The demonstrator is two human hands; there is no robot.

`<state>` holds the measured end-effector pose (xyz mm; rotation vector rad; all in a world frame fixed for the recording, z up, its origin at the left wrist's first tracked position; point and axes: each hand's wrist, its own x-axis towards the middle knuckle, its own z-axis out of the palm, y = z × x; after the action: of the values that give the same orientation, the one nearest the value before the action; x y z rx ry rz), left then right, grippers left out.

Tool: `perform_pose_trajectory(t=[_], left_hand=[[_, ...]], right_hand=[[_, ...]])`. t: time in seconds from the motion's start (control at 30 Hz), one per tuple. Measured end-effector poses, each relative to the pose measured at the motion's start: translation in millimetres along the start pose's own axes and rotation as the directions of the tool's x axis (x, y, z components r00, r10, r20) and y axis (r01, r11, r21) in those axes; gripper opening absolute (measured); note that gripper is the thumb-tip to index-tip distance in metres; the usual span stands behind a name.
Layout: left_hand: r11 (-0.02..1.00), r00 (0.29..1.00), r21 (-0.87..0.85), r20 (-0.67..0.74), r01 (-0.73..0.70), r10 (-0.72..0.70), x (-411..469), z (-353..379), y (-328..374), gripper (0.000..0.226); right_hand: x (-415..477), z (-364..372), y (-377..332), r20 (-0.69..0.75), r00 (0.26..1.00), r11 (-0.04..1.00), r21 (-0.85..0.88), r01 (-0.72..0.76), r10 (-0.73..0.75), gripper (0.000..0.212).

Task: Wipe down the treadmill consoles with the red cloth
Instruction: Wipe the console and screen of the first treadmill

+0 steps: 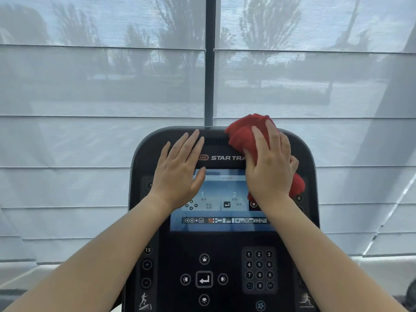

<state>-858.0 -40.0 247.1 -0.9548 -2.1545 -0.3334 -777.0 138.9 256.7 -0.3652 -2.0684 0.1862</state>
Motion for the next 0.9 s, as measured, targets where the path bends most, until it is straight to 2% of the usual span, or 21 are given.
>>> perform_pose_trajectory(t=[0.23,0.37,0.43,0.67,0.9], left_hand=[[1.0,1.0,-0.004,-0.003,0.031,-0.031,4.1,2.6,13.3,0.063],[0.995,0.995,0.038,0.042,-0.087,0.085,20.8,3.6,29.3,0.061],[0.996,0.996,0.044,0.037,-0.08,0.079,33.1,4.0,39.2,0.061],[1.0,0.992,0.002,-0.127,-0.011,0.011,45.8,22.5,51.8,0.052],[1.0,0.988,-0.011,-0.151,-0.011,0.009,42.6,25.6,52.2,0.051]], right_hand=[[-31.0,-3.7,11.5,-0.008,0.997,0.996,-0.03,0.08,-0.08,0.048],[4.7,-13.7,29.1,0.001,1.0,1.0,-0.004,-0.031,0.031,0.045],[21.1,-18.0,37.9,0.004,0.997,0.997,0.001,-0.08,0.08,0.043],[-34.1,-19.9,58.0,-0.027,0.999,0.999,-0.037,-0.026,0.025,0.045],[5.5,-18.7,53.7,-0.021,0.998,0.998,0.017,-0.054,0.054,0.045]])
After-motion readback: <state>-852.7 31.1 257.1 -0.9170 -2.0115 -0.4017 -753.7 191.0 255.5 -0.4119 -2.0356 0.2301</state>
